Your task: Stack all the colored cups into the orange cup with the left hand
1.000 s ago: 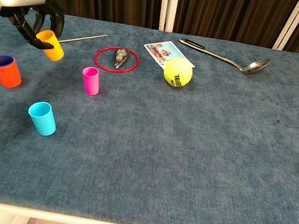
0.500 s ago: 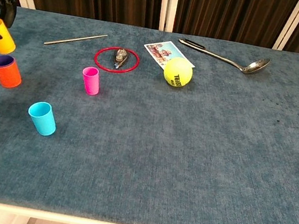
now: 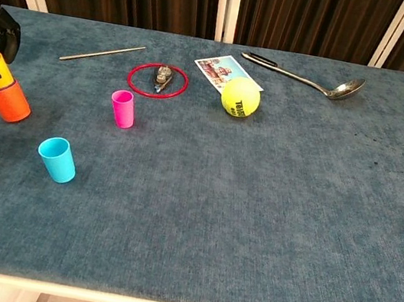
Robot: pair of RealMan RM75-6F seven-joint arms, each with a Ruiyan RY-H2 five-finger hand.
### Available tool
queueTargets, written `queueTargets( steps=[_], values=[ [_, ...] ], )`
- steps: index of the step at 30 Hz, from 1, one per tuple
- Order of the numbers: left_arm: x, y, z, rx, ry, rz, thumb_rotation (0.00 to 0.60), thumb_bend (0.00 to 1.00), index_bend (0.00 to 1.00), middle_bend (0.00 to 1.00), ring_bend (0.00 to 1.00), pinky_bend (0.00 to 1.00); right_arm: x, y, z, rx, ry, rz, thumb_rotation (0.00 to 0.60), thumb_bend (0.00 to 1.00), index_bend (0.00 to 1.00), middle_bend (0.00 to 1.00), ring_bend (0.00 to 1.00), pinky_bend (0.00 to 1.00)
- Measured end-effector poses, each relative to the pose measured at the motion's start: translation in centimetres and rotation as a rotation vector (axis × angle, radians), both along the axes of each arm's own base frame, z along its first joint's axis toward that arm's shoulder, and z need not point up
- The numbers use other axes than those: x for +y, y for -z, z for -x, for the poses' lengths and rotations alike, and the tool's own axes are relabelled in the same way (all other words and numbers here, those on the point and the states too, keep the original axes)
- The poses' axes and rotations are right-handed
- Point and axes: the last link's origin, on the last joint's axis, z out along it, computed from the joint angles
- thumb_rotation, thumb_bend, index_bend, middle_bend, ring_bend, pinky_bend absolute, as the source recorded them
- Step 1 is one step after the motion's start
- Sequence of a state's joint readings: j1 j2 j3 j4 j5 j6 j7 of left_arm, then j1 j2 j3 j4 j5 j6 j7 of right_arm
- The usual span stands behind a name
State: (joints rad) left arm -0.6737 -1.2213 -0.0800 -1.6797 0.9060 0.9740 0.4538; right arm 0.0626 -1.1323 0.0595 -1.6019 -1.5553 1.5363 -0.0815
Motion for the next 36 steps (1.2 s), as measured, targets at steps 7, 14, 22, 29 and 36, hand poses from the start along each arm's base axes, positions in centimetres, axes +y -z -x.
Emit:
queueTargets(
  steps=[7,14,22,29,36],
  values=[
    [0.2,0.6,0.1,-0.001,-0.012,0.024,0.600,0.32,0.48,0.49,0.54,0.20,0.0,-0.1,0.2,-0.001,0.007,0.003,0.600,0.35,0.00,0.00,0.00,0.00],
    [0.0,0.8,-0.2,-0.010,-0.011,0.049,0.600,0.26,0.11,0.22,0.27,0.15,0.0,-0.2,0.4,-0.002,0.011,0.007,0.600,0.35,0.00,0.00,0.00,0.00],
    [-0.6,0.0,-1.6,-0.036,0.038,0.022,0.600,0.25,0.10,0.20,0.24,0.13,0.0,-0.2,0.3,-0.004,0.007,0.007,0.600,0.35,0.00,0.00,0.00,0.00],
    [-2.9,-1.5,-3.4,-0.078,0.110,0.007,0.600,0.18,0.24,0.26,0.24,0.13,-0.2,-0.8,-0.1,0.001,-0.007,0.020,0.600,0.35,0.00,0.00,0.00,0.00],
    [-8.0,-1.5,-4.0,-0.087,0.205,0.060,0.600,0.17,0.25,0.27,0.24,0.12,-0.4,-1.4,-0.8,-0.012,-0.035,0.031,0.600,0.35,0.00,0.00,0.00,0.00]
  ],
)
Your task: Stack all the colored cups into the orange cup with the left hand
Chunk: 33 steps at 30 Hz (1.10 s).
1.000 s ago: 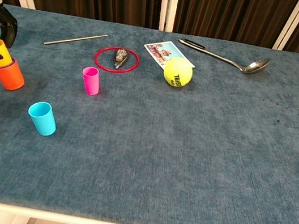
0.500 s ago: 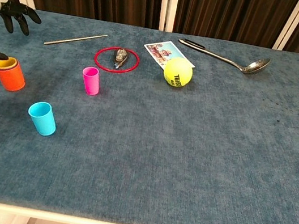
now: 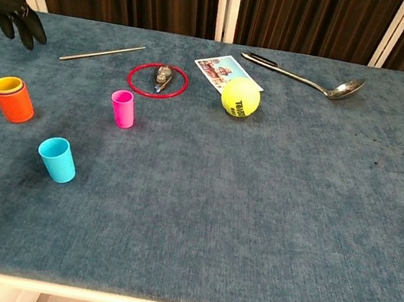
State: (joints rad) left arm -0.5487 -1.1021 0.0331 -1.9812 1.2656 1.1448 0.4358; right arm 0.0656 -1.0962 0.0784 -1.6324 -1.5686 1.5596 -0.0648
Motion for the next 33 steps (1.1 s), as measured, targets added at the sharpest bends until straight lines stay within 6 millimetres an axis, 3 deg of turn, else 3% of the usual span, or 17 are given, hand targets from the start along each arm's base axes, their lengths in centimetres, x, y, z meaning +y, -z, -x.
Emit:
queueTargets(
  steps=[4,13,25,33],
  values=[
    [-2.2,1.7,0.3,-0.019,0.002,0.052,0.600,0.17,0.25,0.27,0.24,0.12,0.0,-0.1,-0.4,-0.007,-0.015,-0.001,0.600,0.35,0.00,0.00,0.00,0.00],
    [-3.3,5.5,0.4,-0.085,0.018,0.067,0.600,0.17,0.19,0.24,0.26,0.17,0.2,-0.4,-0.8,0.000,-0.026,0.002,0.600,0.35,0.00,0.00,0.00,0.00],
    [-2.5,8.0,0.1,-0.043,0.063,0.076,0.600,0.20,0.22,0.26,0.31,0.17,0.6,-0.2,-0.5,-0.003,-0.006,-0.003,0.600,0.35,0.00,0.00,0.00,0.00],
    [-1.8,9.3,-0.4,-0.002,0.094,0.077,0.600,0.21,0.27,0.33,0.41,0.19,0.3,-0.1,-0.1,-0.018,0.006,-0.001,0.600,0.35,0.00,0.00,0.00,0.00]
  ],
)
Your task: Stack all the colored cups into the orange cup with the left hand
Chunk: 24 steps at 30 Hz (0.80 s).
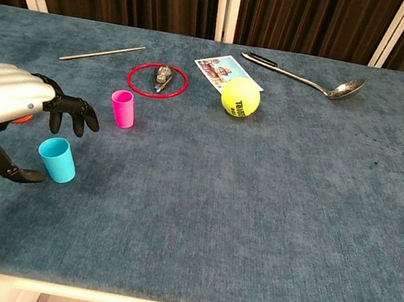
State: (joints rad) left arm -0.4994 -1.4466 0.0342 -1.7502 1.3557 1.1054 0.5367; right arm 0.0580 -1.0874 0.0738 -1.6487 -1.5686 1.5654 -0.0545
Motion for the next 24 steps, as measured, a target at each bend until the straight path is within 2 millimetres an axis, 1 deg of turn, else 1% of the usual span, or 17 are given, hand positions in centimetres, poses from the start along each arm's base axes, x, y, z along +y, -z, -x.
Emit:
queueTargets(
  steps=[6,11,18,24],
  values=[
    [0.4,0.8,0.0,0.024,0.007,0.004,0.600,0.23,0.30,0.35,0.42,0.21,0.0,0.0,0.3,-0.005,0.006,-0.002,0.600,0.35,0.00,0.00,0.00,0.00],
    [0.9,1.3,0.2,0.038,0.002,-0.003,0.600,0.29,0.38,0.39,0.46,0.22,0.2,-0.2,0.8,-0.005,0.017,-0.003,0.600,0.35,0.00,0.00,0.00,0.00],
    [1.0,1.7,0.2,0.034,-0.006,0.007,0.600,0.31,0.43,0.43,0.49,0.25,0.2,0.1,1.3,-0.010,0.031,-0.014,0.600,0.35,0.00,0.00,0.00,0.00],
    [1.0,1.7,0.1,0.029,-0.005,0.016,0.600,0.32,0.46,0.45,0.52,0.28,0.2,0.1,1.4,-0.011,0.032,-0.008,0.600,0.35,0.00,0.00,0.00,0.00]
  ],
)
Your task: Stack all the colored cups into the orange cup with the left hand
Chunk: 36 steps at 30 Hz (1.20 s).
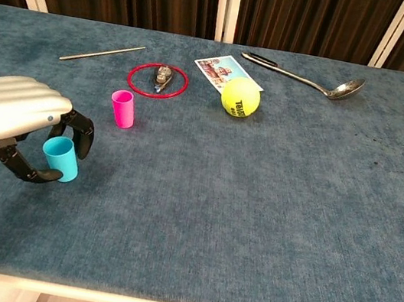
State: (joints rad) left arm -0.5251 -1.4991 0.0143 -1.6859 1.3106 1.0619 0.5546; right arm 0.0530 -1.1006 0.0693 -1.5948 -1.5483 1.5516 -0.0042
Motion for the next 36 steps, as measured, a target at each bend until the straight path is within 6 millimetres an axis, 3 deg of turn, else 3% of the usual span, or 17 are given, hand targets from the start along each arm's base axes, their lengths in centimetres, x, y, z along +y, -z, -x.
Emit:
queueTargets(
  steps=[8,17,22,31,36],
  values=[
    [0.0,-1.4,-0.5,-0.013,0.008,-0.031,0.600,0.32,0.47,0.45,0.52,0.28,0.1,-0.1,-0.1,0.002,-0.005,0.003,0.600,0.35,0.00,0.00,0.00,0.00],
    [2.4,-7.8,-0.1,-0.033,-0.018,-0.205,0.600,0.32,0.49,0.48,0.53,0.28,0.1,0.0,-0.4,0.003,-0.012,0.001,0.600,0.35,0.00,0.00,0.00,0.00],
    [4.1,-9.4,1.3,-0.044,-0.118,-0.233,0.600,0.32,0.50,0.49,0.53,0.28,0.2,0.2,-0.6,0.003,-0.016,-0.006,0.600,0.35,0.00,0.00,0.00,0.00],
    [6.6,-9.0,4.7,-0.020,-0.205,-0.259,0.600,0.32,0.49,0.48,0.53,0.27,0.0,0.0,-1.1,0.011,-0.027,-0.003,0.600,0.35,0.00,0.00,0.00,0.00],
    [7.0,-8.3,5.8,-0.047,-0.268,-0.239,0.600,0.32,0.49,0.48,0.52,0.27,0.1,0.1,-1.1,0.007,-0.022,-0.004,0.600,0.35,0.00,0.00,0.00,0.00]
  ],
)
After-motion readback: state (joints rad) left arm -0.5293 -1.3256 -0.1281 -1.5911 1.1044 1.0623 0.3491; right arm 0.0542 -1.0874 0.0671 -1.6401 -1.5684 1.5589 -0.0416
